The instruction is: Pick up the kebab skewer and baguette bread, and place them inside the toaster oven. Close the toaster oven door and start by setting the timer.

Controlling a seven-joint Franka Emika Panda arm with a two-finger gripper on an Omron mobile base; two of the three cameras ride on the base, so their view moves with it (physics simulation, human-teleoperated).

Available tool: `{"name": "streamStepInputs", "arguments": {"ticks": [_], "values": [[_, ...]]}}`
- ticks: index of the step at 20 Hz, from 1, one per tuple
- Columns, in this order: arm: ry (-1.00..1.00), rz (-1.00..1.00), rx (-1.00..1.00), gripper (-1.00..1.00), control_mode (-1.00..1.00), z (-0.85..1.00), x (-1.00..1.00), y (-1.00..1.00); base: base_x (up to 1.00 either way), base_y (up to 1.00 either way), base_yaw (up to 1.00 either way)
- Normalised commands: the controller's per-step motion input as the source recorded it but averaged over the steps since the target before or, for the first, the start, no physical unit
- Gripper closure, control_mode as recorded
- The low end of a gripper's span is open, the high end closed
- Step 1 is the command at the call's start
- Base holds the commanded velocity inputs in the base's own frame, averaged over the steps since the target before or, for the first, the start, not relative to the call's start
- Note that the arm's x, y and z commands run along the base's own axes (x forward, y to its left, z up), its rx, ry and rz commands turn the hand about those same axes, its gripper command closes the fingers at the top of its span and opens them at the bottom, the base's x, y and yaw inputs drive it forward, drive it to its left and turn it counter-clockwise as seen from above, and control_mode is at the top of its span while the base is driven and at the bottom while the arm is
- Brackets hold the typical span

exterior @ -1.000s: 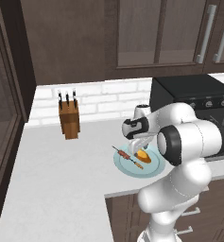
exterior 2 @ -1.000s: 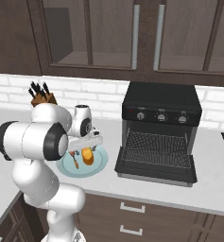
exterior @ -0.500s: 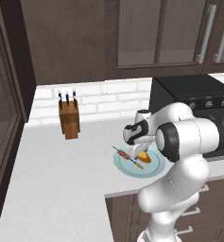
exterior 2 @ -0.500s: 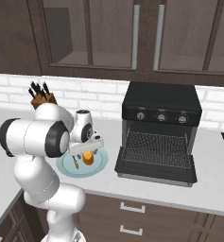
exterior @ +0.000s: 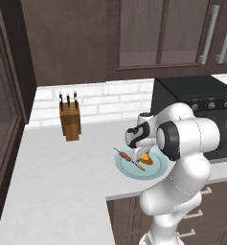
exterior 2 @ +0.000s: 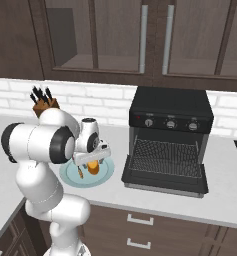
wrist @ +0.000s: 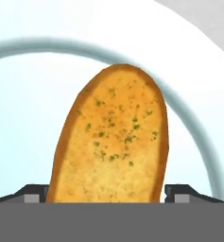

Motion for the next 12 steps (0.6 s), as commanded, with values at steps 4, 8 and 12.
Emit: {"name": "streamStepInputs", "arguments": {"ticks": [4, 8, 12], "values": [[0.0, 0.0, 0.0, 1.0, -1.0, -0.28, 0.06, 0.0, 0.0, 0.0, 0.0], [0.0, 0.0, 0.0, 1.0, -1.0, -0.09, 0.0, 0.0, 0.0, 0.0, 0.0], [0.0, 0.0, 0.0, 1.0, -1.0, 0.0, 0.0, 0.0, 0.0, 0.0, 0.0]]}}
